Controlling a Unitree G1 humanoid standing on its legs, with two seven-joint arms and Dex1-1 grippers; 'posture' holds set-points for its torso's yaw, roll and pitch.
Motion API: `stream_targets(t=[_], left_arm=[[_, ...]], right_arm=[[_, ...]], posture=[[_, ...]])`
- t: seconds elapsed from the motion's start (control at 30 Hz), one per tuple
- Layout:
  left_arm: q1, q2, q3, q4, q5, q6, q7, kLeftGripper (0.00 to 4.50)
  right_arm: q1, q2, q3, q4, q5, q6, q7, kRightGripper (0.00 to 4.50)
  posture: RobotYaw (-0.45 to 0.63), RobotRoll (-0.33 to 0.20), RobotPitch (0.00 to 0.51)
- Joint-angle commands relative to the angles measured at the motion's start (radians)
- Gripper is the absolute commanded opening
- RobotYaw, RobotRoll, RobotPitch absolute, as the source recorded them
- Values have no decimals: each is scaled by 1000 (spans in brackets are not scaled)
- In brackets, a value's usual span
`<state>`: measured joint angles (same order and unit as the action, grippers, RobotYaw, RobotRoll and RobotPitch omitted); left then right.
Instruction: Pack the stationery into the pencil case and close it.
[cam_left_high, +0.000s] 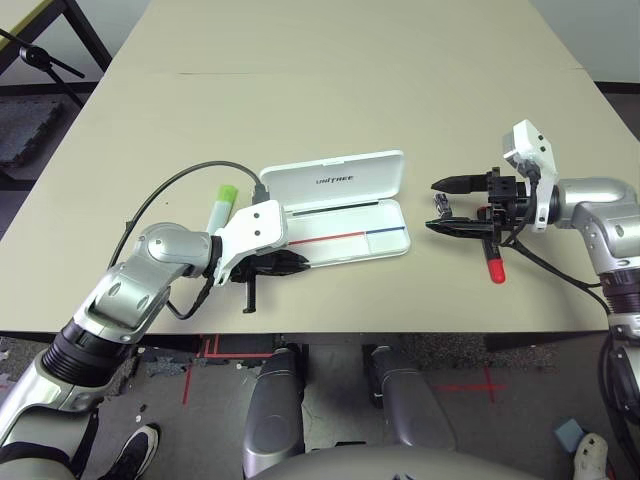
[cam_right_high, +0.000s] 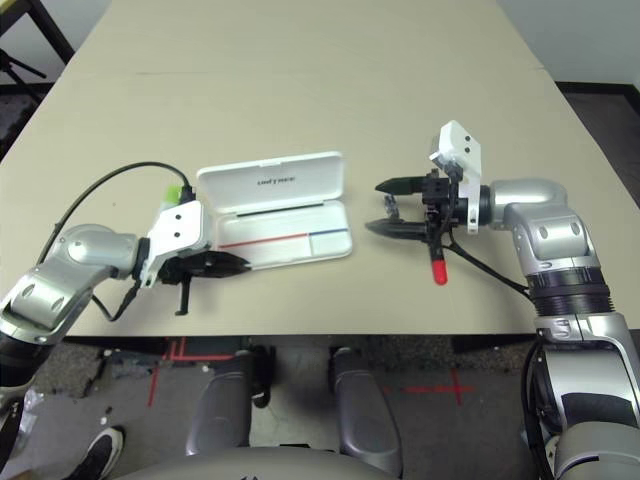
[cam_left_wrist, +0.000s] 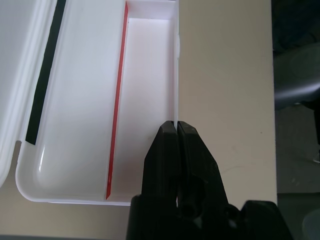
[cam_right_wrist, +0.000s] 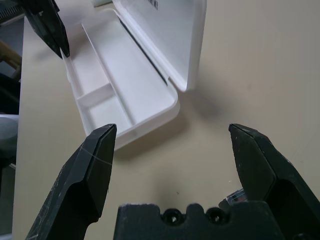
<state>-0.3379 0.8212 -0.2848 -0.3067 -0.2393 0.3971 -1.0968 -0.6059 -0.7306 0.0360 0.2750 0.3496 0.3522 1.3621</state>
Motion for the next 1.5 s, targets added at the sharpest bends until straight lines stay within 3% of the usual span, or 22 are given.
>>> stream_targets(t=[0.03,0.7,0.83,1.13,1.33,1.5], left_arm=[[11,-13,-7,0,18,-46,-12,16],[-3,-17,-41,137,126,-204,-78,16],[1,-22,-37,133,133,-202,-72,1069],[16,-20,20,36,69,-122,-71,4490],[6,-16,126,-66,-55,-3,-60,4490],[9,14,171,-108,-95,43,-63,4490]], right_arm=[[4,-6,21,-10,-19,-9,5,4500],[40,-5,36,-49,-11,-3,-19,4500],[40,-11,36,-44,-14,-4,-14,4500],[23,-11,39,-25,-15,-3,-5,4500],[57,-41,-7,-68,53,83,25,4500],[84,-28,-80,-126,112,128,-41,4500]], posture=[[44,0,207],[25,0,215],[28,0,214],[39,0,212],[48,0,212],[34,0,213]])
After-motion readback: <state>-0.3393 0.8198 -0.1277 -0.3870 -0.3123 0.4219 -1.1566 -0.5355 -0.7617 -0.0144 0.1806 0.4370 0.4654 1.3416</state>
